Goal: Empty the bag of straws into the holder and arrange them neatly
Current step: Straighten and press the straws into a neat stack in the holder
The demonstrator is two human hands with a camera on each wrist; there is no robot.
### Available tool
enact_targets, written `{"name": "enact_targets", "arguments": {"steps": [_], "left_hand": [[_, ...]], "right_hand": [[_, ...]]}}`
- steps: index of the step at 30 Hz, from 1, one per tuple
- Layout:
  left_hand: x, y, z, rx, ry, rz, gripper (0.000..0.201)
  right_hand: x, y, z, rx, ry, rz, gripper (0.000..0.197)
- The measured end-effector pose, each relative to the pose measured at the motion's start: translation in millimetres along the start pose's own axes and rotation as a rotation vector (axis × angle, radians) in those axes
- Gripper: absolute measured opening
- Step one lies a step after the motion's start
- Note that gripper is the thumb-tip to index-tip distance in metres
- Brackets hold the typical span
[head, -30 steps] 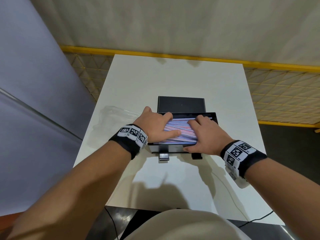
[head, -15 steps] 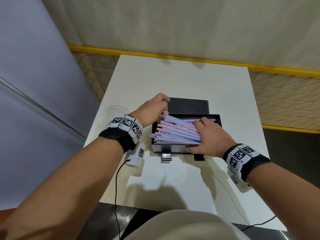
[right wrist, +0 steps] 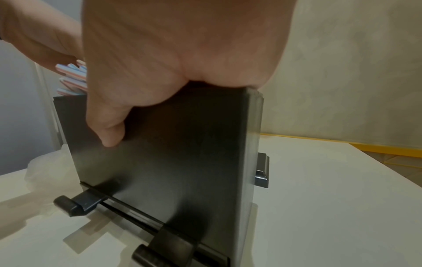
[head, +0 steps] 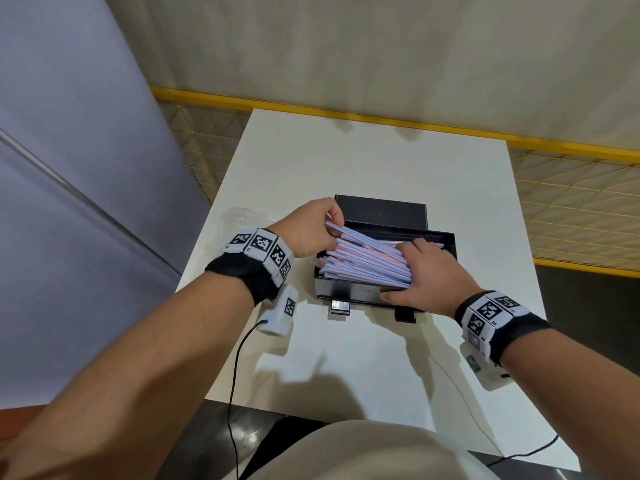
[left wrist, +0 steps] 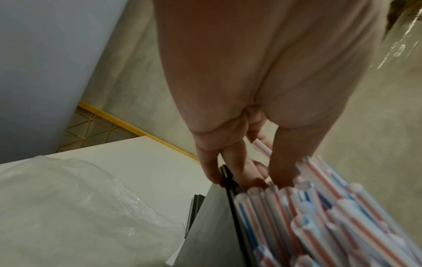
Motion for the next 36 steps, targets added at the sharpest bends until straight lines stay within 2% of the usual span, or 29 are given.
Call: {"name": "enact_targets", "arguments": {"steps": [7, 14, 16, 19, 21, 25, 30, 34, 36], "left_hand": [[4, 17, 1, -0.125, 0.030, -0.143, 0.028], [20, 3, -4, -0.149, 0.195, 0.017, 0.032], [23, 7, -3, -0.172, 0.236, 0.003, 0.043], [25, 10, 0, -0.176, 0.235, 0.025, 0.079], [30, 10, -1, -0.167, 0.244, 0.013, 0.086], [30, 8, -1, -0.114, 0.214, -0.053, 0.067], [12, 9, 2, 0.000, 0.037, -0.112, 0.040], [-13, -1, 6, 0.096, -0.069, -0.043, 0.021], [-23, -4, 6, 0.101, -0.075, 0.001, 0.021]], "right_hand": [[2, -1, 0, 0.001, -0.017, 0.007, 0.089], [3, -2, 1, -0.002, -0.032, 0.000, 0.089], [3, -1, 1, -0.006, -0.034, 0.000, 0.090], [2, -1, 1, -0.004, -0.041, -0.007, 0.087], [2, -1, 0, -0.004, -0.042, -0.012, 0.086], [2, -1, 0, -0.007, -0.038, -0.013, 0.084], [2, -3, 2, 0.002, -0.039, 0.014, 0.084], [2, -6, 4, -0.016, -0.024, 0.060, 0.089], [0, -6, 5, -0.028, -0.012, 0.073, 0.090]]}}
Point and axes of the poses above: each hand's wrist, its own z-axis towards the middle knuckle, its own x-axis out of the palm, y = z × x, the point moved 9 cm from there along z, towards the middle knuckle, and after that the axes turned 13 degrees about -z, right-handed, at the moved point
